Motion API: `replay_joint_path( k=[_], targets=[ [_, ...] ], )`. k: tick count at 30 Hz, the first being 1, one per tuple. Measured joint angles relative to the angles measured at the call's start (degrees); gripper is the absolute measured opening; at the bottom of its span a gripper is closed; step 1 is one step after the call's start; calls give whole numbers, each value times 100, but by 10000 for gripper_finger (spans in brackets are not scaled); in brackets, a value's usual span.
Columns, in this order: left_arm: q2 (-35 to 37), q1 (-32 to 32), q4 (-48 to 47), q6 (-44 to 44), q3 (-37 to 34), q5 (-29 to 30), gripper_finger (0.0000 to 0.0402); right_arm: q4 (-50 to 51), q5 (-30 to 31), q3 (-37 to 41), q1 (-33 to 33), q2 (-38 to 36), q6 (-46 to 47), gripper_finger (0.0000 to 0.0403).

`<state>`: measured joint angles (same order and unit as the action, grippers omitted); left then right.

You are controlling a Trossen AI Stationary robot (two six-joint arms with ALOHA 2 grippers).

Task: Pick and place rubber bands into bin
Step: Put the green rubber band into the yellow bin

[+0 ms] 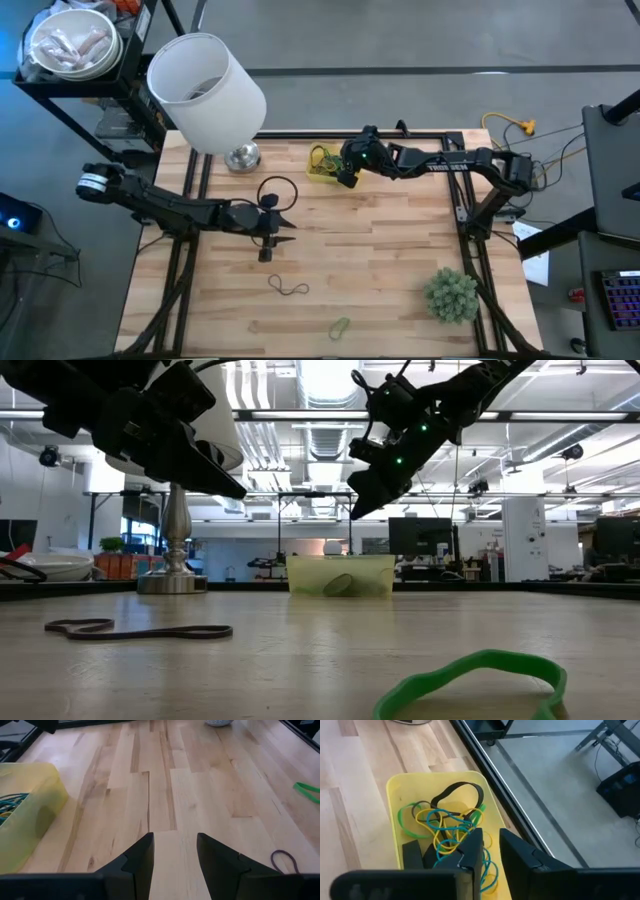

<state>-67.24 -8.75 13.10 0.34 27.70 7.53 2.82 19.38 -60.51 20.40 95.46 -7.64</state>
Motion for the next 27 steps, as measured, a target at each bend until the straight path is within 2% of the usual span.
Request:
replay_joint_path(
  k=[5,10,16,20,27],
  targets=[
    [2,0,-7,-2,-2,0,135,181,-261,0,-127,-54,196,69],
    [0,0,-45,-7,-2,0,135,626,-1353,0,-550,-100,214,69],
    [0,0,-46,-9,-2,-4,135,1761,-2439,5,-1389,-109,704,61],
    [0,0,-46,-11,-4,-4,135,2207,-2549,119,-2181,-109,1222,58],
    [-4,0,-45,-21,-4,-4,135,1977,-2544,396,-3547,-91,1807,57]
  ],
)
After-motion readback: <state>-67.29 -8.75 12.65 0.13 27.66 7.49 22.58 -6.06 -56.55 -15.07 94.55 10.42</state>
